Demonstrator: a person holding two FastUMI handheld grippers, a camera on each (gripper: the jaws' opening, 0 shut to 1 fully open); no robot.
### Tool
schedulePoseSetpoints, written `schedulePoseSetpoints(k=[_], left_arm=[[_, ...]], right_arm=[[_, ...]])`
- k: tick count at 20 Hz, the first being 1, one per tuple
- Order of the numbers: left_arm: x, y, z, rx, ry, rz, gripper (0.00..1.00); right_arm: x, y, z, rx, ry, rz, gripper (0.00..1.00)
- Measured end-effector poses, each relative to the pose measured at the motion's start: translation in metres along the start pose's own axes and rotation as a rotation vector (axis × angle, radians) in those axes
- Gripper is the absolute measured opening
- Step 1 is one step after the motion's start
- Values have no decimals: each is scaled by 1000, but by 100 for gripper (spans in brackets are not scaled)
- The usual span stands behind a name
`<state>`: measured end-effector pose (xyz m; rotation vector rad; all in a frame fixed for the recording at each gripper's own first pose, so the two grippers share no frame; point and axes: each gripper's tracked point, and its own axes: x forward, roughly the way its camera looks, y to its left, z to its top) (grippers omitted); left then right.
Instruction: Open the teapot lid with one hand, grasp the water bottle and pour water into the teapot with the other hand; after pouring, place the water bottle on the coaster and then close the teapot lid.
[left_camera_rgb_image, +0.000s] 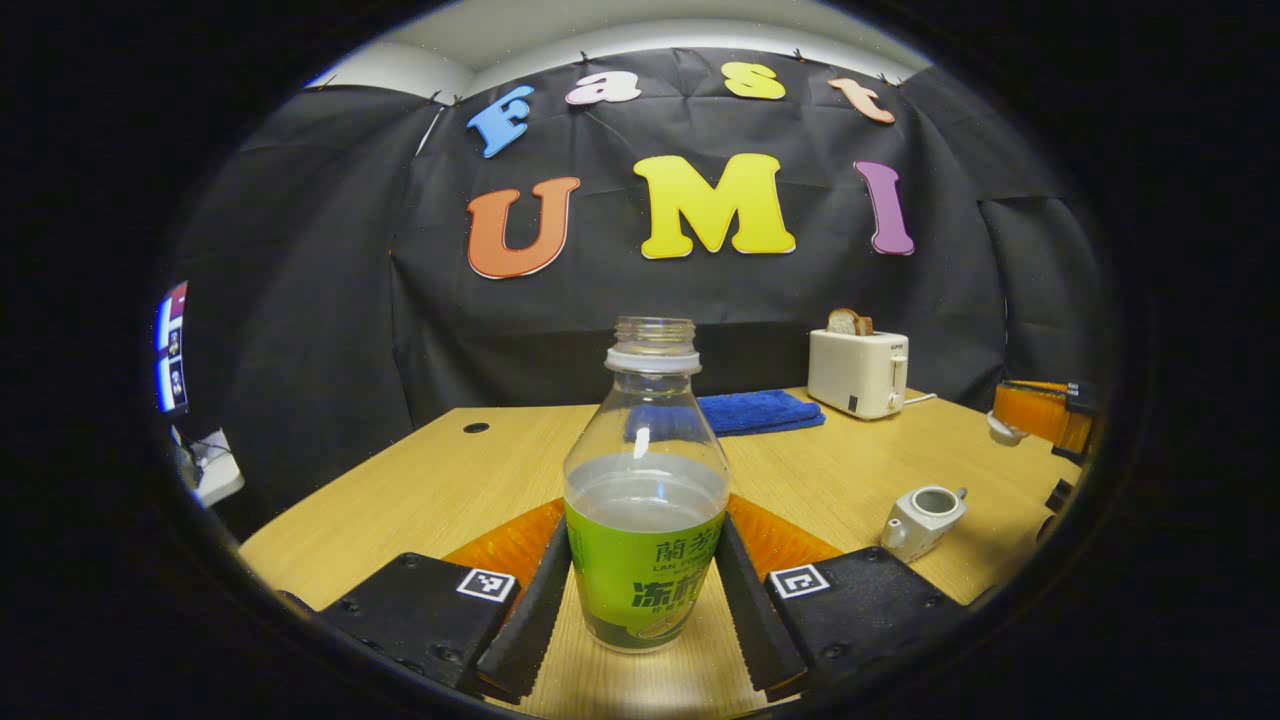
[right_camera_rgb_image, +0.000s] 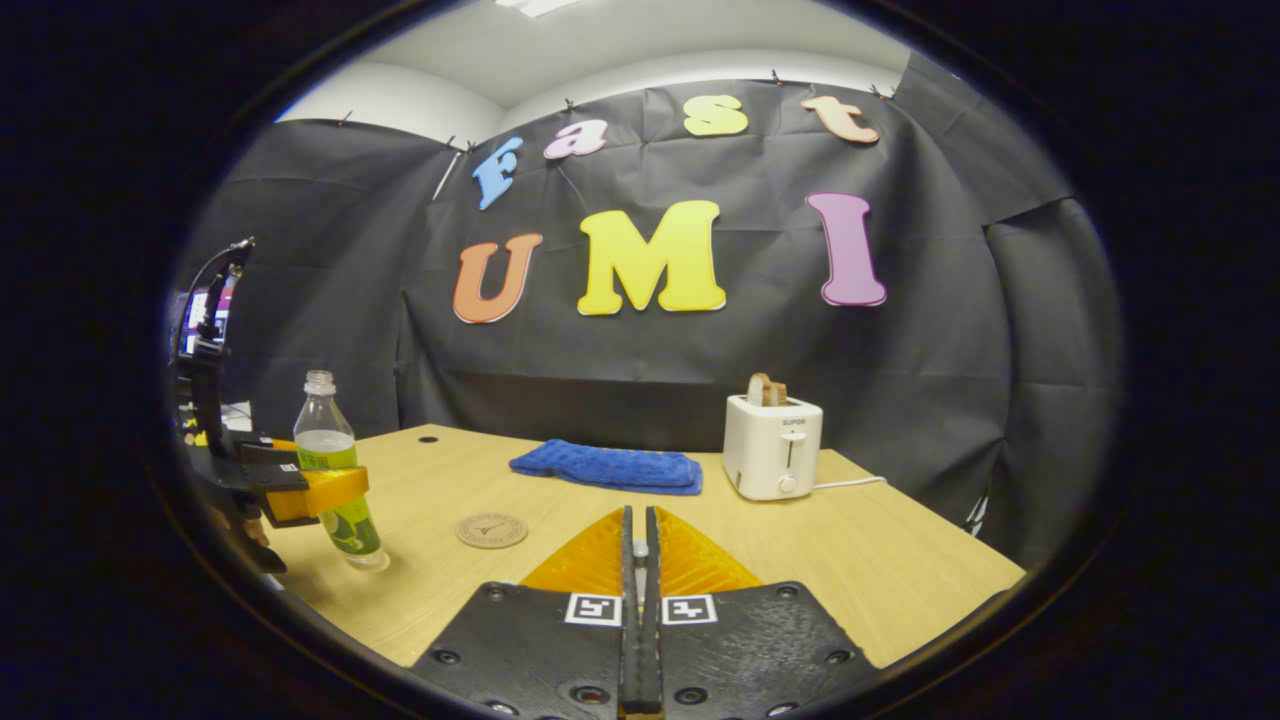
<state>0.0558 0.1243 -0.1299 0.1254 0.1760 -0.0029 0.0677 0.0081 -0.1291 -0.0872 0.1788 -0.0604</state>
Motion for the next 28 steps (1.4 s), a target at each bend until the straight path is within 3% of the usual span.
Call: schedulePoseSetpoints(k=[7, 12, 15, 21, 23, 28], left_arm=[[4, -14, 3, 337, 83, 82, 76], [8, -29, 4, 561, 116, 85, 76], [13, -46, 3, 686, 125, 51, 76], [18, -69, -2, 1056, 134, 0, 76], [20, -73, 1, 1131, 137, -6, 72], [17, -87, -1, 1316, 153, -21, 75]], right_arm=[[-9, -33, 19, 28, -15, -51, 0], [-7, -47, 19, 48, -3, -61, 0], [-7, -60, 19, 43, -2, -88, 0], [-7, -71, 18, 42, 2, -105, 0], [-7, -72, 18, 40, 7, -105, 0], [-7, -79, 20, 27, 4, -118, 0]])
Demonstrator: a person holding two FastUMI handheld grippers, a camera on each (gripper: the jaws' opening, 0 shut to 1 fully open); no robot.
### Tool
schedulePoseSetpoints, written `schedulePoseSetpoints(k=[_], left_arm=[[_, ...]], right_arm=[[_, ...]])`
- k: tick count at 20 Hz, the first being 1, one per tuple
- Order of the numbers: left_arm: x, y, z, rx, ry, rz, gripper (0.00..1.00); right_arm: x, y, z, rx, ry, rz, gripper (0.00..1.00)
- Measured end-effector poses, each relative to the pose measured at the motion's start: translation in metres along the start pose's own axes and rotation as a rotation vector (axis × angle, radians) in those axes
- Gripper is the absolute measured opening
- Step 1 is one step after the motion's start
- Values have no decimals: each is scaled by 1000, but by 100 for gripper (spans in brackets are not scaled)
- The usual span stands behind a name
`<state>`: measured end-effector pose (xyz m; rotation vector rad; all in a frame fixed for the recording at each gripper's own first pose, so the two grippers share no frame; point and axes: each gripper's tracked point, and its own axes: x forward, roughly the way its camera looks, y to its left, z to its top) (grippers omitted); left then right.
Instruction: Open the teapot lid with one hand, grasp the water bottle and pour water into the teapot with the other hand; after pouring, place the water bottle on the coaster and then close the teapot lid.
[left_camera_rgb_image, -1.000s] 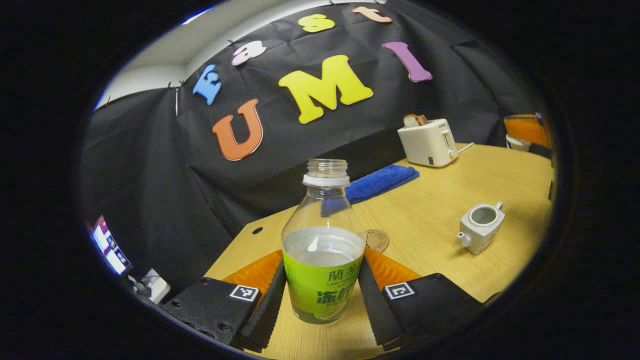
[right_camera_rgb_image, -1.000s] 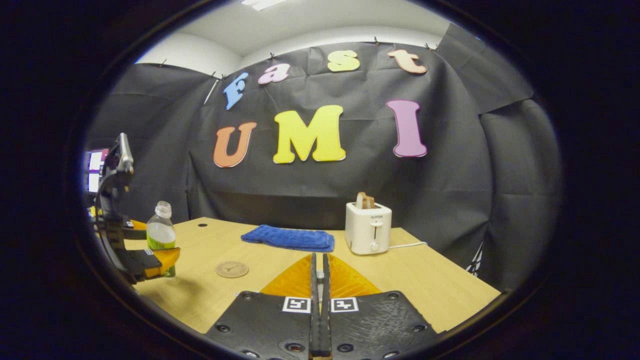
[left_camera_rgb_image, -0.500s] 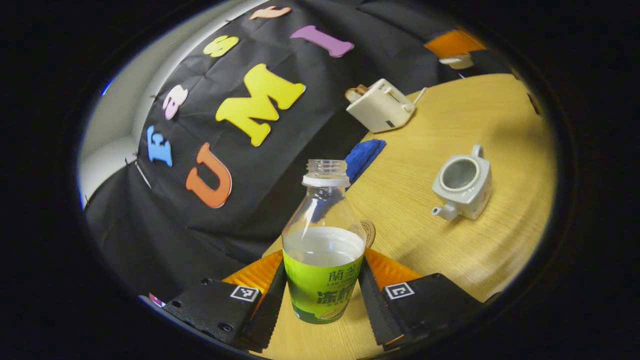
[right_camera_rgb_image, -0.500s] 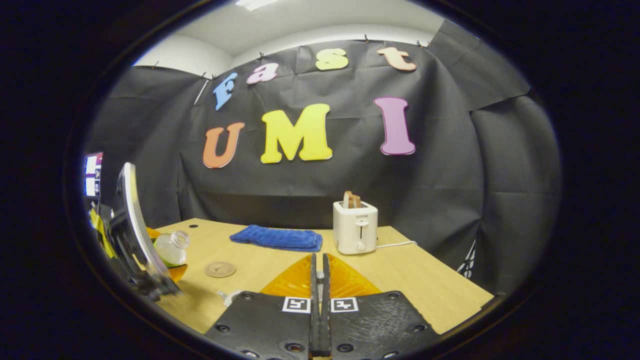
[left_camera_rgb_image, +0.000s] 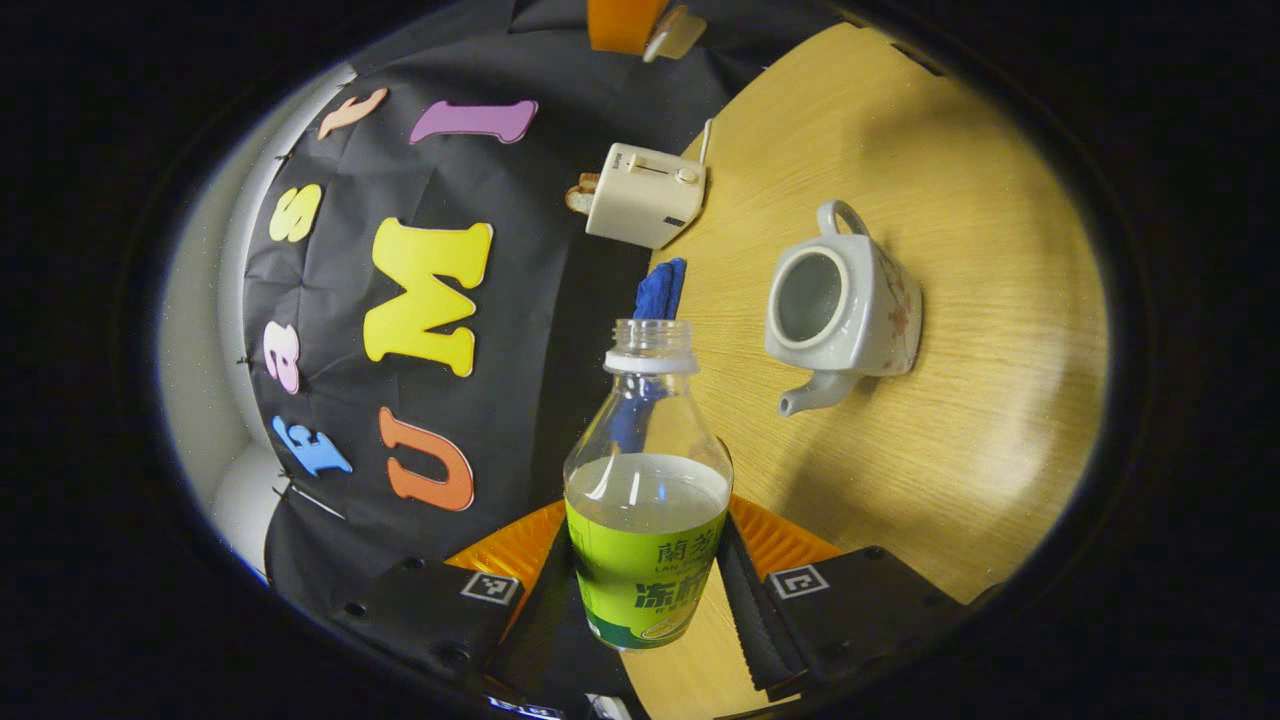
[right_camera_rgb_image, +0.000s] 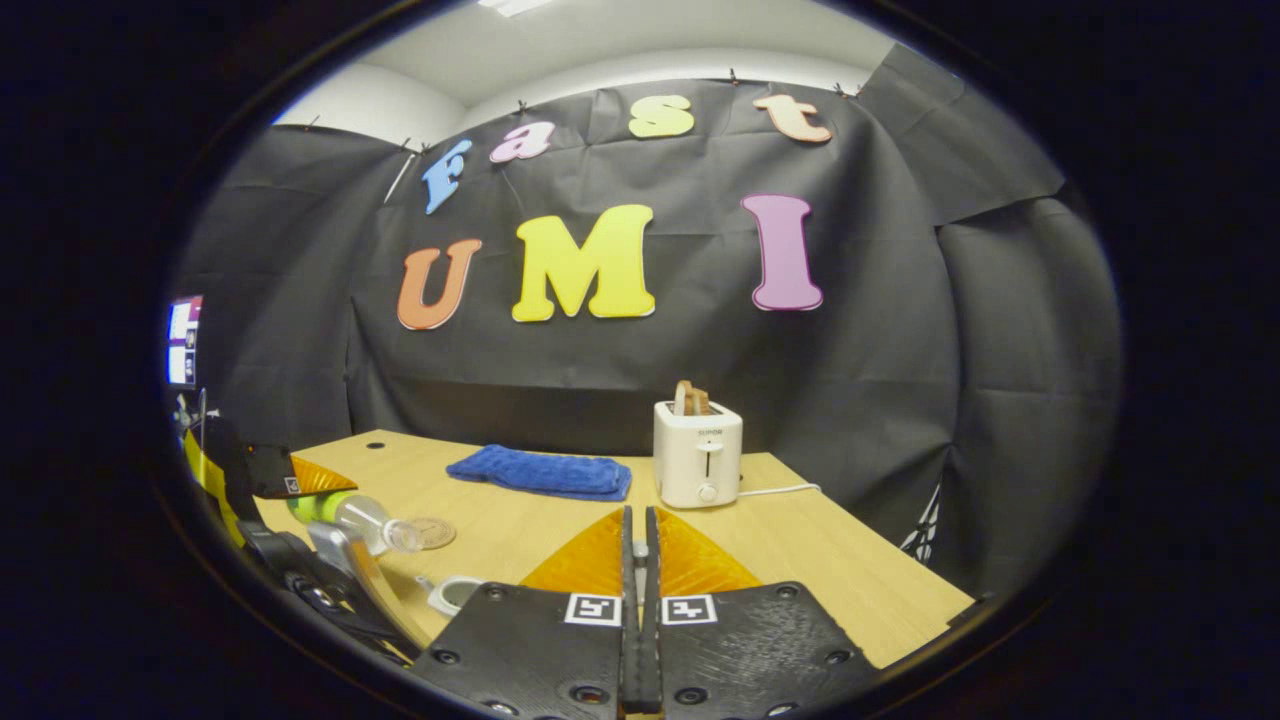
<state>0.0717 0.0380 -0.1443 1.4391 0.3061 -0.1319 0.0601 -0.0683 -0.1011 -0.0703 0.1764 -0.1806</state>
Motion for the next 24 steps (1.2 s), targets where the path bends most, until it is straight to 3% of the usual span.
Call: schedulePoseSetpoints(k=[6, 24], left_arm=[[4, -1, 10, 239, 8, 1, 75], [-5, 19, 26, 600, 39, 111, 73]], right_arm=[[2, -5, -2, -5, 6, -12, 0], [-1, -9, 3, -33, -13, -27, 0]])
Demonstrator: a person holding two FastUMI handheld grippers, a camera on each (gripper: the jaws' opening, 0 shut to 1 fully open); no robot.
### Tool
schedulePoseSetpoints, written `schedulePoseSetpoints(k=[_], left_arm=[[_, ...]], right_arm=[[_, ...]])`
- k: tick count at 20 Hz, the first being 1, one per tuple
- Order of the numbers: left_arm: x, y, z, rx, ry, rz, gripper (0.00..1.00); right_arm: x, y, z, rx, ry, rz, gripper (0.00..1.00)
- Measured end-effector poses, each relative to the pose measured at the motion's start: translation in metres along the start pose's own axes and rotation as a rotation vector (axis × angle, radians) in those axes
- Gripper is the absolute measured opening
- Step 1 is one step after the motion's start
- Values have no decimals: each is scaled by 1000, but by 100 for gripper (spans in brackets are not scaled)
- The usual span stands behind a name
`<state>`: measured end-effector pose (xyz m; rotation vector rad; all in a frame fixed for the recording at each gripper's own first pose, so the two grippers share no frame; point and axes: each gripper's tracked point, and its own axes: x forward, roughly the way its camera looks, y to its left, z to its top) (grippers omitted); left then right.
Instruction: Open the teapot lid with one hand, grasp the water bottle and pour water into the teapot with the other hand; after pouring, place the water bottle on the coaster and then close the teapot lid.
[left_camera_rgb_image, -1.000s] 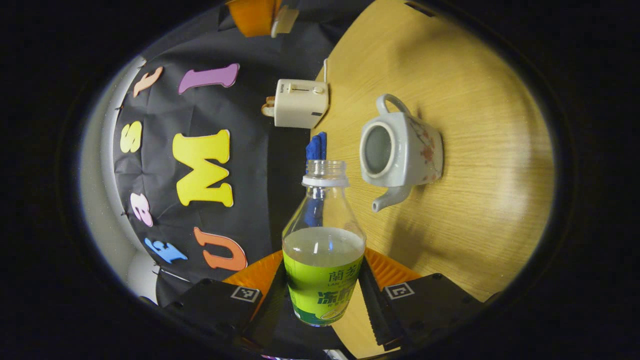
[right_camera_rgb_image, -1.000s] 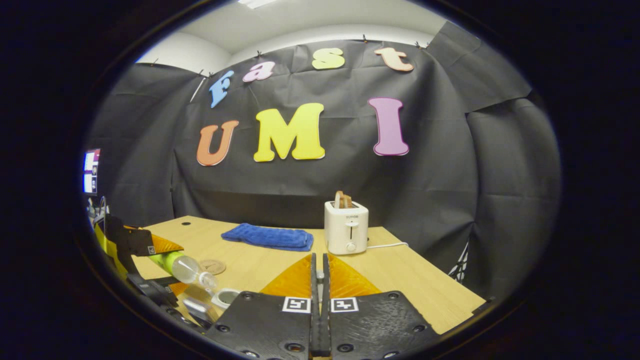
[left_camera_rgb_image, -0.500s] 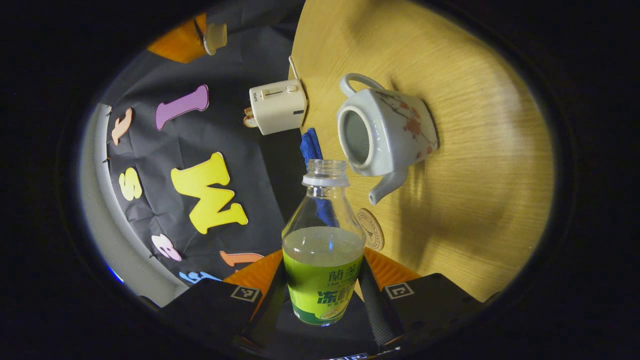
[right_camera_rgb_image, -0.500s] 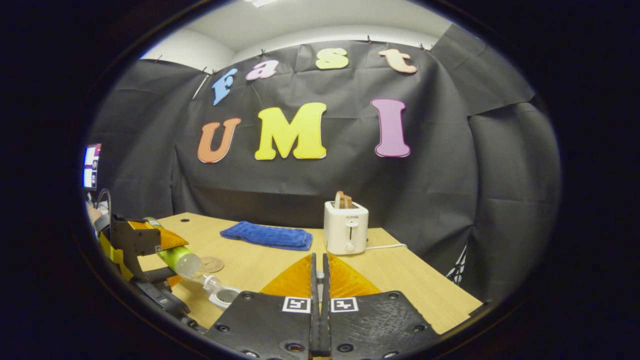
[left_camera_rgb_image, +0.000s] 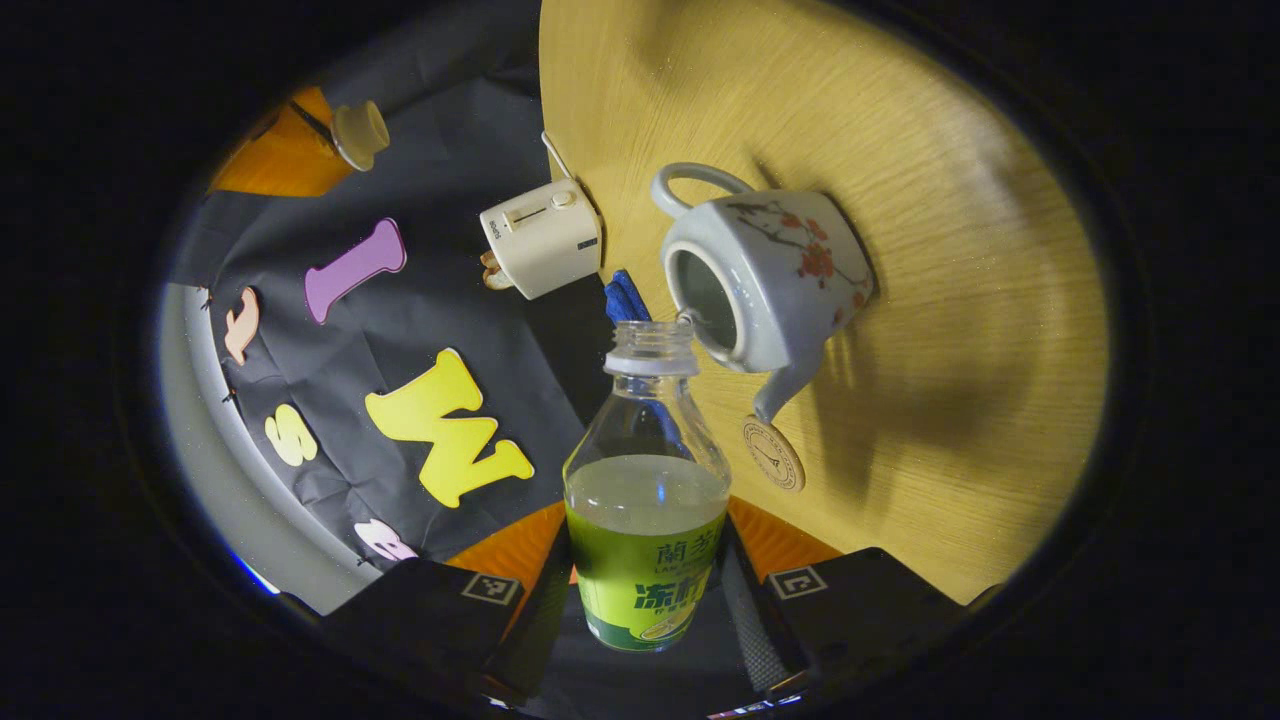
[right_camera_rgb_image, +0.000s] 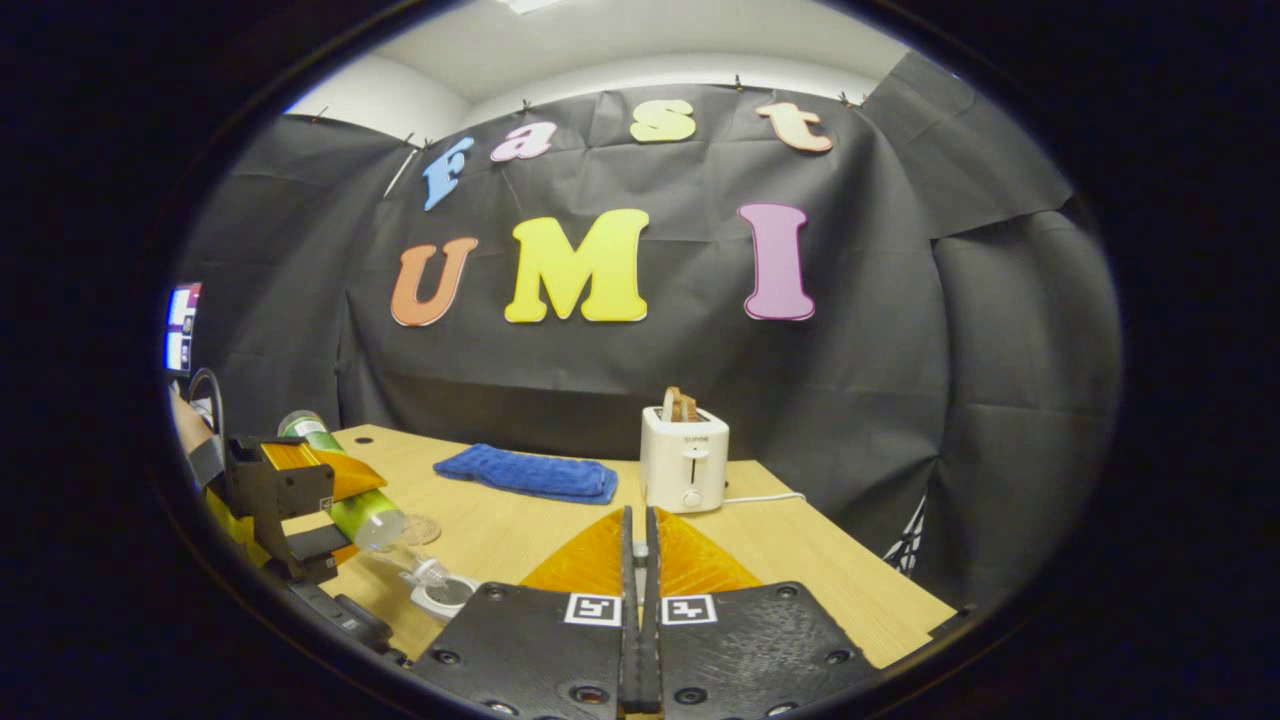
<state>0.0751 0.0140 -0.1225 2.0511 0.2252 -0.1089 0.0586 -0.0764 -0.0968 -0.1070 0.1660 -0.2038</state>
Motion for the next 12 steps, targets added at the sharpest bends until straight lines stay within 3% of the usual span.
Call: schedulePoseSetpoints(k=[12], left_arm=[[-3, 35, -10, 180, 40, 68, 75]], right_arm=[[-1, -3, 3, -10, -6, -1, 0]])
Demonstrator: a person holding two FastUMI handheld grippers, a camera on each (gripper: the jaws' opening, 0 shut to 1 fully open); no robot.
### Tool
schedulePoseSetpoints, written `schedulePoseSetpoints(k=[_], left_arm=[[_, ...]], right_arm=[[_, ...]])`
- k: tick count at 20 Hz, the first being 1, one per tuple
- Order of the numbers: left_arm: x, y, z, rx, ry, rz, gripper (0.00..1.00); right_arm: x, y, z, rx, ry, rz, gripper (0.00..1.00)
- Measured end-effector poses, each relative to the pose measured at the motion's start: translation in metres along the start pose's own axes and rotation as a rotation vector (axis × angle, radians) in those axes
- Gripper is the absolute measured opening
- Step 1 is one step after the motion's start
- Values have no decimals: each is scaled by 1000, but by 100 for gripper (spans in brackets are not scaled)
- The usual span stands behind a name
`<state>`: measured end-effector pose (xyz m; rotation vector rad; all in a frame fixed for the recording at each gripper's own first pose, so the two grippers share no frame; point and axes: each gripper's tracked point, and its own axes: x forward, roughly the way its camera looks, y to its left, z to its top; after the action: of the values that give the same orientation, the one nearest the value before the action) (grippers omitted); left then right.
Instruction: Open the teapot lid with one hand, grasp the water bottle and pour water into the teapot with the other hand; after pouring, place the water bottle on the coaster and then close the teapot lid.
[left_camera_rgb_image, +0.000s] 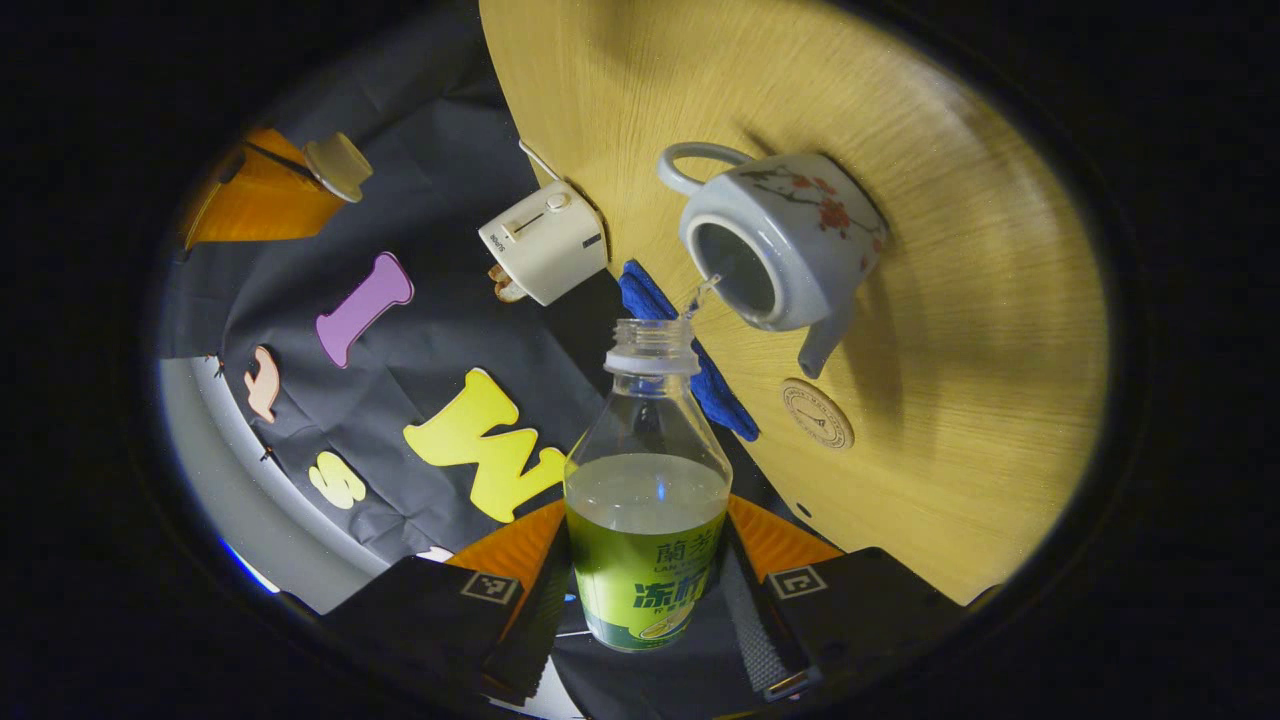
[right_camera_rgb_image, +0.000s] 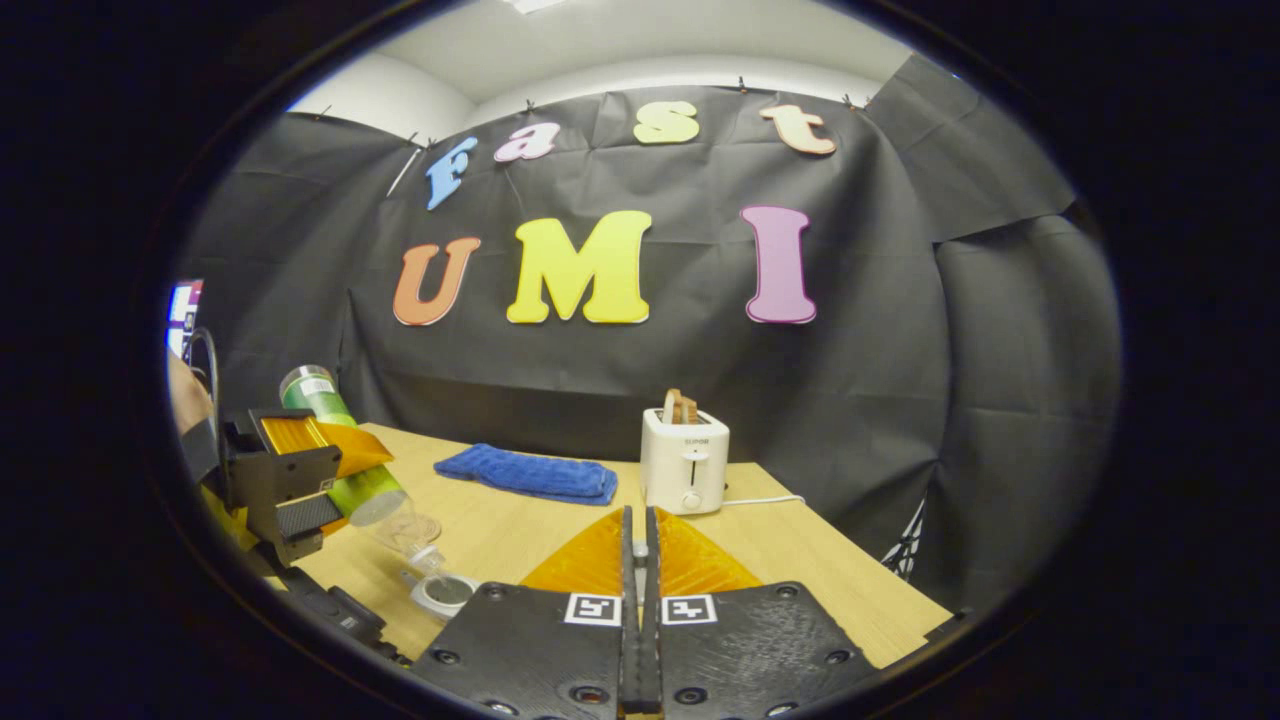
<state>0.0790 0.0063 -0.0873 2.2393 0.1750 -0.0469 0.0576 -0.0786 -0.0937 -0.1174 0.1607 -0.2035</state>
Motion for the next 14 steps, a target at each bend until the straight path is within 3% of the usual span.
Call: schedulePoseSetpoints(k=[10, 14], left_arm=[[-2, 9, 1, 51, 2, 31, 75], [5, 4, 8, -20, -45, 52, 75]], right_arm=[[-1, 4, 0, 4, 3, 13, 0], [-2, 4, 0, 4, 5, 14, 0]])
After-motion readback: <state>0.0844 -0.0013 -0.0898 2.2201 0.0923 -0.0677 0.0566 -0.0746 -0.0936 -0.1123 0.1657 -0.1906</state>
